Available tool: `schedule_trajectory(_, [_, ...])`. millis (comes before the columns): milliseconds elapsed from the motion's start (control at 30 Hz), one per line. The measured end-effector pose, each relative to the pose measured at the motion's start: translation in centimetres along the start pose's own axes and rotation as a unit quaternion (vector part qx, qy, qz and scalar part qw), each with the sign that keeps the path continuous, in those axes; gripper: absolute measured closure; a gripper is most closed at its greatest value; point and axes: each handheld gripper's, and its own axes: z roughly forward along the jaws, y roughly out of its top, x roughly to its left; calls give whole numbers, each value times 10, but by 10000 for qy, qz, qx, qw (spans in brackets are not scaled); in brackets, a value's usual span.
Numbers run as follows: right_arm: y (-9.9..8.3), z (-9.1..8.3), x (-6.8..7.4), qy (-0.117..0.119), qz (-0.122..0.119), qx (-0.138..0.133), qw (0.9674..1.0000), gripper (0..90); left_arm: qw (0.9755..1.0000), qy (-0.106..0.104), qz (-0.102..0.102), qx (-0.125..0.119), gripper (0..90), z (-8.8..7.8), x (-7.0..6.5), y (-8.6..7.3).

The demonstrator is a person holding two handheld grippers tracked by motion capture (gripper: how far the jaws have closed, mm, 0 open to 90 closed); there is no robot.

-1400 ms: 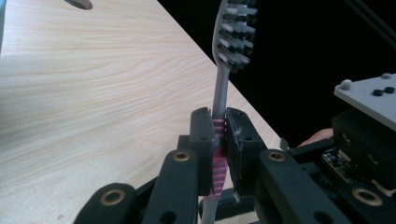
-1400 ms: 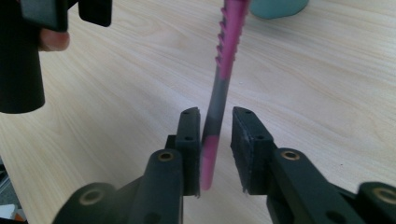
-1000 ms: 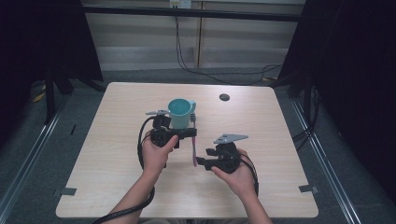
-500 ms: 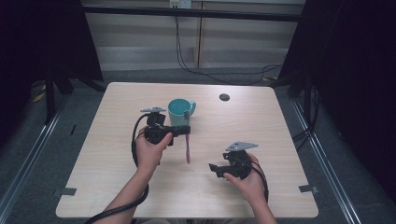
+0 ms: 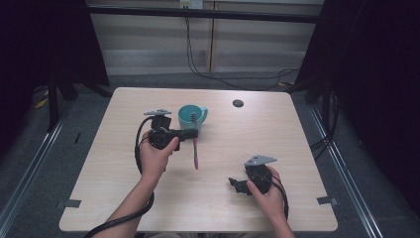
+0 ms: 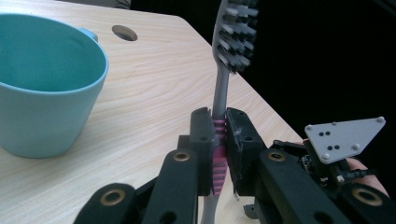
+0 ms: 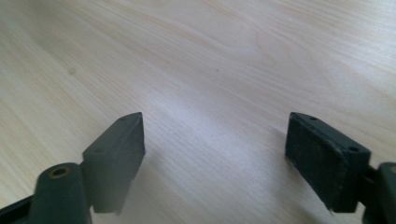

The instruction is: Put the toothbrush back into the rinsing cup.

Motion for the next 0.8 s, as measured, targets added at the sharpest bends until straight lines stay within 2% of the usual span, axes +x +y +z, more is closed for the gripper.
schedule_trajectory(100, [-3,0,-1,5,-48,-78,10000,175,10000,-75,-14,-6,821,-1,0,2])
schedule_trajectory(167, [-3,1,-2,-9,-95,-102,9999,171,10000,-55,18,-20,821,-1,0,3])
schedule_trajectory(233, [-5,2,-1,-165,-156,-113,9997,165,10000,-45,44,-38,821,-2,0,6])
schedule_trajectory(300, [-6,3,-1,-214,-185,-179,9994,159,10000,-42,46,-47,821,-2,-1,8])
schedule_trajectory(433, [-6,3,-1,-209,-185,-190,9994,158,9999,-43,-2,-105,821,-3,-1,10])
schedule_trajectory(800, [-6,3,-1,-218,-187,-189,9994,158,9997,12,47,-247,821,-7,-4,23])
